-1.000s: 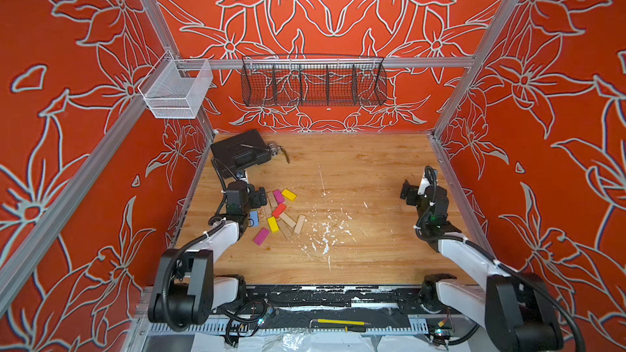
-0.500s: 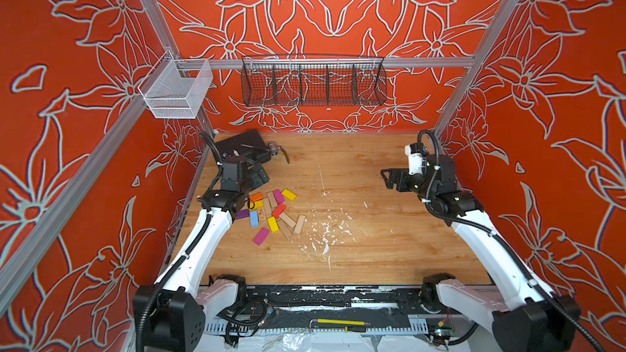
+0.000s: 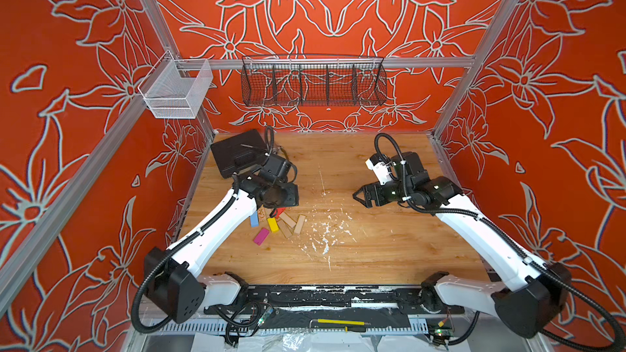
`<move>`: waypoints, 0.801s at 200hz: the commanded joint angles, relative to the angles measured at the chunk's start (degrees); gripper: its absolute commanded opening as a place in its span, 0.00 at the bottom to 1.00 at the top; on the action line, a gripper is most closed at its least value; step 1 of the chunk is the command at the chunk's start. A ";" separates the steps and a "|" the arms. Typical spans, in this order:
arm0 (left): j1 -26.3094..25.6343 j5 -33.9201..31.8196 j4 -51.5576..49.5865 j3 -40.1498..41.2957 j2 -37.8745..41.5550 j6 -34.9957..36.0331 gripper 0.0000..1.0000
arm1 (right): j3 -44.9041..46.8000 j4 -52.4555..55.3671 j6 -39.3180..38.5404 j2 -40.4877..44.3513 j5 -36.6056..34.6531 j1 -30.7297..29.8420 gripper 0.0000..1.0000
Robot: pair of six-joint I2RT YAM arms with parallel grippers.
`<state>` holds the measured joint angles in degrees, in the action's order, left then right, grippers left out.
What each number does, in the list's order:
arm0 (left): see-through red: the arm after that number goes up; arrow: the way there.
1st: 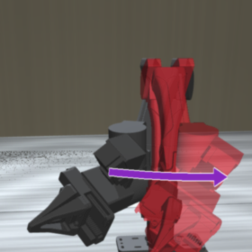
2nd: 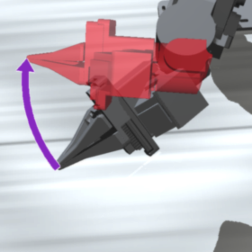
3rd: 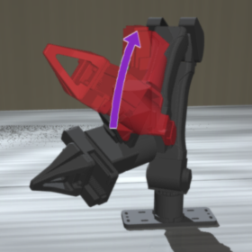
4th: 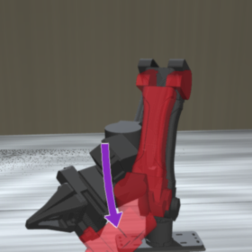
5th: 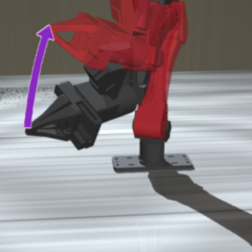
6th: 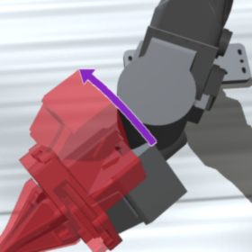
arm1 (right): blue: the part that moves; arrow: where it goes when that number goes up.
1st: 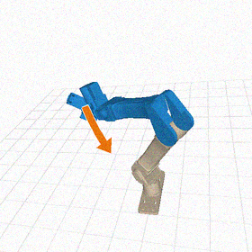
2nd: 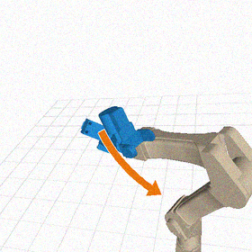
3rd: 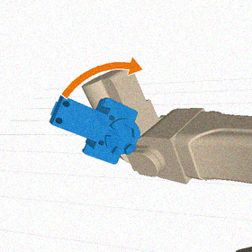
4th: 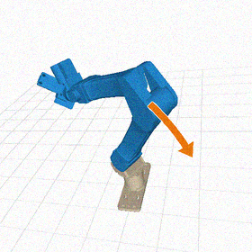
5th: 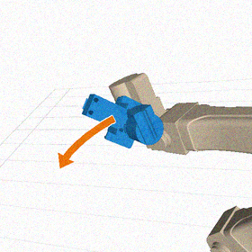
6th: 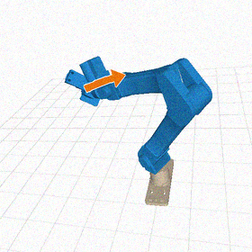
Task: Assemble the letter k with building blocks
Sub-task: Pick up the building block from the center of the board.
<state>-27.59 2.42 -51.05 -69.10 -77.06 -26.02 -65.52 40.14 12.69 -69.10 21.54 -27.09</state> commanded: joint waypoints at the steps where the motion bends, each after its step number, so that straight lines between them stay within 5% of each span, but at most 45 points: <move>1: -2.33 1.33 -3.69 0.62 -2.96 2.90 0.54 | -0.54 2.11 1.17 -0.07 -1.85 -0.59 0.91; 160: -4.22 -2.14 5.96 -0.77 -25.29 8.62 0.36 | -0.55 3.58 0.68 -5.33 -2.64 -2.93 0.90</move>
<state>-31.53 1.30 -45.76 -68.27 -100.40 -18.63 -65.52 41.87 13.13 -73.87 20.80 -29.50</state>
